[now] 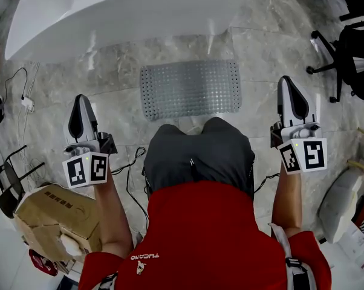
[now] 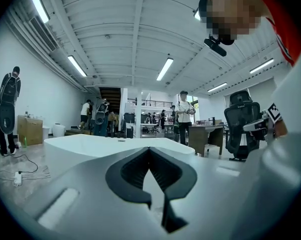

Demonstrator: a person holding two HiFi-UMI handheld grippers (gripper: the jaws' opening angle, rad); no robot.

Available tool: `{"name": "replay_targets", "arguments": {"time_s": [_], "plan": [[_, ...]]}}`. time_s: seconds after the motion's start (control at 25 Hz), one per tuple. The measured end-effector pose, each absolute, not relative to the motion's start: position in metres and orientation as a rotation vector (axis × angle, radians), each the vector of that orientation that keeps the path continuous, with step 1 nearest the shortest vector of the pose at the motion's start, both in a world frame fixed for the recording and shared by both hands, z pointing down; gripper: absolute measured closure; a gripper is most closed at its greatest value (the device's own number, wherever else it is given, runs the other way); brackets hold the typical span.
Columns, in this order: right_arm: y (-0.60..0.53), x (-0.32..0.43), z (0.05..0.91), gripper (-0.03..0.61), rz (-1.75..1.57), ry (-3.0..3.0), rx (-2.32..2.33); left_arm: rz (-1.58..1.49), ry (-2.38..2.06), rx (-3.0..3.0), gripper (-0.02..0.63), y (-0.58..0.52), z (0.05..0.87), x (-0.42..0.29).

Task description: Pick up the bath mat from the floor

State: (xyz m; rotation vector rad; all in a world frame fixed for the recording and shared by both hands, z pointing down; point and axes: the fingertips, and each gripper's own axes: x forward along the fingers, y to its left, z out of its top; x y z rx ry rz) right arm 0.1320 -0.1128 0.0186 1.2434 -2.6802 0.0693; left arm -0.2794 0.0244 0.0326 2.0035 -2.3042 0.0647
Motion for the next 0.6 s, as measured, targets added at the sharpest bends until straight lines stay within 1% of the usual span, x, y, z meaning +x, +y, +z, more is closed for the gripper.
{"name": "replay_targets", "arguments": {"time_s": [0.6], "plan": [[-0.120, 0.134, 0.116, 0.577, 0.142, -2.619, 1.266, 0.108, -2.265, 1.964, 0.609, 0.014, 0.137, -0.290]]}}
